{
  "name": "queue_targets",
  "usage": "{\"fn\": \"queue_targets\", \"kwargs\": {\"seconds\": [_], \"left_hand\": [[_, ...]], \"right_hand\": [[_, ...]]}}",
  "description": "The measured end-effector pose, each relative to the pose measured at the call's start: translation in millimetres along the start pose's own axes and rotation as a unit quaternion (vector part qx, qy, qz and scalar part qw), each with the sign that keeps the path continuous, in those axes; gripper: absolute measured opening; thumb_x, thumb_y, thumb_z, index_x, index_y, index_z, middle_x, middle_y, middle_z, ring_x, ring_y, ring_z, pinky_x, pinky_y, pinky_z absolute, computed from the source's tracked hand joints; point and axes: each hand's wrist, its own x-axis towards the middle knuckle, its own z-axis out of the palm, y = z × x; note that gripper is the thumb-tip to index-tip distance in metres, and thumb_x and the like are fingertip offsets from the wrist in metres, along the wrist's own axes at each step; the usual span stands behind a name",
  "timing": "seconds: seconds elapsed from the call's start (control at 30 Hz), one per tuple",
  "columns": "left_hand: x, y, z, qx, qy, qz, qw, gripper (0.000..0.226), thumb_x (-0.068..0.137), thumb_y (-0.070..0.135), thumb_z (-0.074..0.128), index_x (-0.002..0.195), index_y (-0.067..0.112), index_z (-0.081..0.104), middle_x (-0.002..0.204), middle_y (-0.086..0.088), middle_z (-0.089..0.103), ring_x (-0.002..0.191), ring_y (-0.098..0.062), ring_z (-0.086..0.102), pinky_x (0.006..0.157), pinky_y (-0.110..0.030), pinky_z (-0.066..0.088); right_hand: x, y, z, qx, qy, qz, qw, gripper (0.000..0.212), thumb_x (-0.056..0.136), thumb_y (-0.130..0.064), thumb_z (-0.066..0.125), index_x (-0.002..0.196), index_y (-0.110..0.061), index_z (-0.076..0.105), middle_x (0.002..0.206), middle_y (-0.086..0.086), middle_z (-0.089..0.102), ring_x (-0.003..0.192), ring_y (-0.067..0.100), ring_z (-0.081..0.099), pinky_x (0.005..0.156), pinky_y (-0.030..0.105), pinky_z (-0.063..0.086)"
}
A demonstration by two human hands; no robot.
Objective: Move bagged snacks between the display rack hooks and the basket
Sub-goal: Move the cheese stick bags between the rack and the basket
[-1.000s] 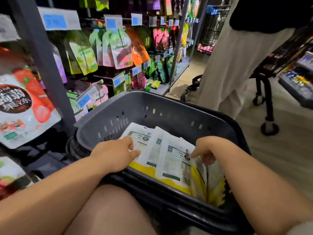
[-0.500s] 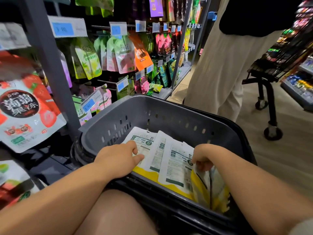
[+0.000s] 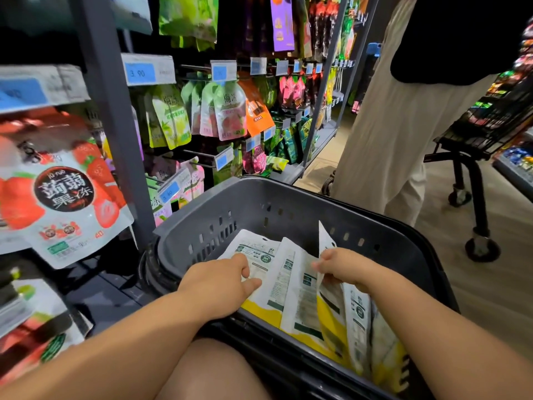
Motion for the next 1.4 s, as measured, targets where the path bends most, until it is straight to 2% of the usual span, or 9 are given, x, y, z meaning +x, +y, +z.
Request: {"fn": "queue_targets", "kwargs": {"seconds": [0.13,0.27,0.43,0.6,0.73,0.83,0.93,1.13,1.4], "left_hand": [[2.4,-1.0,1.2,-0.014,-0.001,0.000,1.000,0.035,0.092,0.068,0.037,0.099,0.034,0.041,0.101,0.010,0.064,0.098,-0.014,0.058,0.073,-0.032,0.035],[2.7,-2.0,-0.3,-0.039,-0.004,-0.003,0.999,0.040,0.091,0.071,0.035,0.099,0.033,0.042,0.097,0.010,0.065,0.090,-0.014,0.056,0.072,-0.031,0.035],[-1.2,-0.8,-6.1,-0.085,0.000,-0.004,0.996,0.045,0.090,0.071,0.036,0.100,0.029,0.044,0.084,0.011,0.057,0.085,-0.014,0.057,0.066,-0.032,0.035],[-2.0,0.7,-17.7,-0.110,-0.004,-0.027,0.994,0.060,0.081,0.082,0.033,0.107,0.029,0.045,0.087,0.017,0.058,0.089,-0.014,0.059,0.078,-0.033,0.045],[-3.9,-8.9,-22.3,-0.320,-0.003,0.006,0.947,0.063,0.067,0.090,0.047,0.103,0.041,0.066,0.097,0.020,0.072,0.093,-0.005,0.067,0.092,-0.034,0.052],[-4.5,-13.2,-19.3,-0.448,0.049,0.001,0.892,0.041,0.065,0.070,0.073,0.081,0.033,0.076,0.081,0.017,0.075,0.081,-0.005,0.069,0.083,-0.028,0.053],[0.1,-17.5,-11.4,-0.428,0.093,-0.024,0.899,0.048,0.045,0.078,0.063,0.078,0.045,0.076,0.084,0.017,0.075,0.088,-0.011,0.069,0.089,-0.033,0.052],[2.2,-13.4,-13.4,-0.398,0.123,-0.031,0.908,0.016,0.065,0.068,0.069,0.068,0.052,0.070,0.085,0.013,0.074,0.092,-0.017,0.067,0.088,-0.037,0.050],[4.0,-15.9,-7.9,-0.342,0.108,-0.050,0.932,0.020,0.083,0.052,0.067,0.076,0.033,0.072,0.081,0.011,0.073,0.084,-0.016,0.066,0.085,-0.039,0.052]], "right_hand": [[-9.3,-6.3,-9.0,0.122,0.044,-0.085,0.988,0.028,0.093,-0.034,0.060,0.069,-0.021,0.053,0.076,0.005,0.052,0.074,0.022,0.049,0.073,0.040,0.044],[-26.1,-18.2,-16.0,0.262,0.060,-0.181,0.946,0.040,0.088,-0.038,0.062,0.088,0.002,0.057,0.081,0.008,0.051,0.075,0.021,0.046,0.072,0.037,0.037],[-46.2,-31.8,-15.9,0.355,0.078,-0.246,0.898,0.026,0.081,-0.049,0.061,0.068,-0.027,0.059,0.069,-0.001,0.054,0.061,0.013,0.048,0.061,0.032,0.038],[-54.6,-40.6,-16.1,0.468,0.027,-0.298,0.831,0.051,0.046,-0.069,0.086,0.069,-0.030,0.066,0.069,0.000,0.064,0.056,0.011,0.060,0.052,0.023,0.052],[-52.7,-49.6,-8.6,0.470,0.011,-0.294,0.832,0.032,0.069,-0.057,0.079,0.075,-0.028,0.066,0.074,0.001,0.065,0.062,0.014,0.060,0.058,0.026,0.053],[-45.6,-49.8,-3.8,0.404,0.014,-0.276,0.872,0.018,0.095,-0.032,0.056,0.080,-0.023,0.062,0.073,-0.004,0.062,0.064,0.010,0.054,0.061,0.024,0.047],[-38.0,-38.6,-14.4,0.315,0.031,-0.243,0.917,0.019,0.102,-0.017,0.049,0.089,-0.011,0.062,0.082,0.001,0.065,0.078,0.015,0.057,0.077,0.025,0.049],[-32.2,15.4,-60.0,0.157,0.227,-0.032,0.961,0.032,0.100,-0.041,0.052,0.087,-0.016,0.069,0.099,0.005,0.070,0.085,0.018,0.060,0.084,0.041,0.049],[-21.3,41.0,-65.1,-0.069,0.068,0.202,0.975,0.067,0.100,-0.055,0.042,0.144,-0.004,0.045,0.147,0.012,0.048,0.124,0.029,0.054,0.096,0.034,0.046]]}}
